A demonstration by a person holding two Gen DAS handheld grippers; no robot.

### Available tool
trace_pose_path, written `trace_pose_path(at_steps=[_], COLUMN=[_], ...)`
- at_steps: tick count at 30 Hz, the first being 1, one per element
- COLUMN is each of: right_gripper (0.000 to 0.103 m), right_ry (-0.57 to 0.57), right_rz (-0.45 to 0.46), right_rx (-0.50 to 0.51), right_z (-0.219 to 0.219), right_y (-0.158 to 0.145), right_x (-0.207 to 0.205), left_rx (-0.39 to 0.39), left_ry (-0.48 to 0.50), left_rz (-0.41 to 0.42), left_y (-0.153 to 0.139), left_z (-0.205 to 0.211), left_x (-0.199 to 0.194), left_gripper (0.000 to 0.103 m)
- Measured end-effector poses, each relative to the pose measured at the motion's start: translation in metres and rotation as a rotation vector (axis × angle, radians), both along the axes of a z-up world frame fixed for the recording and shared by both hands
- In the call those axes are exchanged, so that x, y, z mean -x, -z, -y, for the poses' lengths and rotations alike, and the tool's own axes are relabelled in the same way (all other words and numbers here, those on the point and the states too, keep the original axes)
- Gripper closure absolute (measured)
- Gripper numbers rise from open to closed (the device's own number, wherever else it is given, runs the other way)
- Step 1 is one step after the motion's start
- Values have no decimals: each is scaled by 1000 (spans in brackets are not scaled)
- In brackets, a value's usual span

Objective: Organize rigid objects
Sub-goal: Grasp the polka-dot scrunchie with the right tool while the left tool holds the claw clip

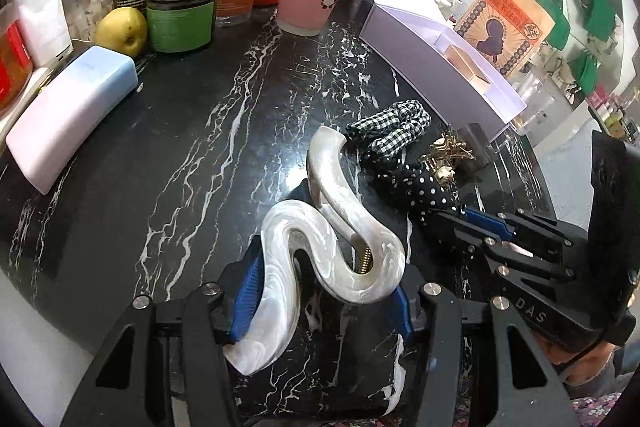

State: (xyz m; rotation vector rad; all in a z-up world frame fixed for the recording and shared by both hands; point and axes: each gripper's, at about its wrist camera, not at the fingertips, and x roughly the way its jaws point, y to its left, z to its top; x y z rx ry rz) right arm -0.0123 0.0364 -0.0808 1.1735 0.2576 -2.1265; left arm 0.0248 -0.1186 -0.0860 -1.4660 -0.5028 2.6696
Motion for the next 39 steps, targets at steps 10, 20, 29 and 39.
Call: trace_pose_path(at_steps=[10, 20, 29, 39], right_gripper=[86, 86, 86, 86], right_ry=[34, 95, 165, 247], right_rz=[14, 12, -6, 2], right_rx=[52, 87, 111, 119], right_z=[-21, -49, -78, -105], right_y=[-10, -15, -21, -21], right_x=[-18, -29, -42, -53], left_rx=[-12, 2, -1, 2], left_ry=[39, 93, 168, 267], left_rz=[7, -18, -35, -49], left_y=[-1, -11, -14, -20], left_z=[-10, -33, -60, -91], left_x=[0, -5, -6, -2], left_gripper=[50, 50, 50, 50])
